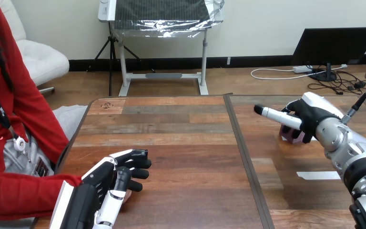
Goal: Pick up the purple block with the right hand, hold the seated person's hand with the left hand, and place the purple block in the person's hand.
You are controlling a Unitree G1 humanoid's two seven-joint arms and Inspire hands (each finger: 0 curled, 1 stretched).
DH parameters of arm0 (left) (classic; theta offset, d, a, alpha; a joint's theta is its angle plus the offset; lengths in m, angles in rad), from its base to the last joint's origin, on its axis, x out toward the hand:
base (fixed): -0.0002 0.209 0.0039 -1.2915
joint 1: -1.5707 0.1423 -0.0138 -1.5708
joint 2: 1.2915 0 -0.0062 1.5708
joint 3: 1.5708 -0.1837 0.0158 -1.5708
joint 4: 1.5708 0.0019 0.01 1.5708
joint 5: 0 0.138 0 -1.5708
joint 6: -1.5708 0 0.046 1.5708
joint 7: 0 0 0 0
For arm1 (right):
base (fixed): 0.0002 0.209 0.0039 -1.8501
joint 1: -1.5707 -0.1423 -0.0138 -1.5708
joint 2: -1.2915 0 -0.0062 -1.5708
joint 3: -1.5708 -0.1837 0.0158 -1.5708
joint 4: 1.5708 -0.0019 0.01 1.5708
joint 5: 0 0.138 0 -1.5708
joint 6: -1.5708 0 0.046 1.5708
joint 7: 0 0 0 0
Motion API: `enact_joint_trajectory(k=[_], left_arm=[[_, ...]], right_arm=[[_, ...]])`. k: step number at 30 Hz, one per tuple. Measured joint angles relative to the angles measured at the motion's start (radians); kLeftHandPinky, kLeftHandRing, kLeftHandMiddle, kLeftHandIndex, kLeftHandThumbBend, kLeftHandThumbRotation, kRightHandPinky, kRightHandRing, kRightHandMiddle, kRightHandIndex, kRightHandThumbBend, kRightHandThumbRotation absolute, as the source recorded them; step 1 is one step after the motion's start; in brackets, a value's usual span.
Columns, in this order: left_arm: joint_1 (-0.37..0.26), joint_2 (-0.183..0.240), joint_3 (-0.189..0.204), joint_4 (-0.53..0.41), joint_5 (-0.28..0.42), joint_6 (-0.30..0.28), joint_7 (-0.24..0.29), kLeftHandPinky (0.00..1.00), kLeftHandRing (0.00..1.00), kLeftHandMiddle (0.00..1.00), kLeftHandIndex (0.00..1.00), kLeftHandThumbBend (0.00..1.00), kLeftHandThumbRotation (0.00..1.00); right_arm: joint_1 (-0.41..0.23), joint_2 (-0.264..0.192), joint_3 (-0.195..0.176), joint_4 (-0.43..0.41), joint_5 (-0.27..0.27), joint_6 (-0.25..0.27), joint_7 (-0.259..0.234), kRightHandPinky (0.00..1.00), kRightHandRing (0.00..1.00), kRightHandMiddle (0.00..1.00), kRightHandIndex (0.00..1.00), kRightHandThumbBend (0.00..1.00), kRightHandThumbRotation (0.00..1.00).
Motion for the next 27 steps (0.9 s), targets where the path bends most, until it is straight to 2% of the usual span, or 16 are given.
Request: enact_joint_trajectory(k=[2, 4, 14, 20, 27], left_arm=[[0.000, 0.000, 0.000, 0.000, 0.002, 0.000, 0.000, 0.58, 0.66, 0.69, 0.70, 0.36, 0.91], [0.000, 0.000, 0.000, 0.000, 0.002, 0.000, 0.000, 0.58, 0.66, 0.69, 0.70, 0.36, 0.91], [0.001, 0.000, 0.000, 0.000, 0.002, -0.003, 0.000, 0.58, 0.65, 0.69, 0.70, 0.35, 0.91], [0.001, 0.000, 0.000, 0.000, 0.002, -0.003, 0.000, 0.57, 0.65, 0.69, 0.70, 0.36, 0.92], [0.003, 0.000, 0.001, 0.000, 0.002, -0.004, 0.000, 0.58, 0.65, 0.69, 0.70, 0.35, 0.92]], right_arm=[[0.000, 0.000, 0.005, 0.000, -0.002, 0.004, 0.005, 0.49, 0.68, 0.74, 0.88, 0.84, 1.00], [0.000, 0.000, 0.009, 0.000, -0.005, 0.007, 0.009, 0.56, 0.73, 0.78, 0.90, 0.85, 1.00], [0.000, 0.000, 0.015, 0.000, -0.008, 0.013, 0.025, 0.71, 0.83, 0.87, 0.94, 0.88, 1.00], [0.000, 0.001, 0.015, 0.000, -0.008, 0.013, 0.026, 0.62, 0.76, 0.79, 0.94, 0.89, 1.00], [0.000, 0.001, 0.015, 0.000, -0.008, 0.014, 0.026, 0.62, 0.76, 0.80, 0.93, 0.89, 1.00]])
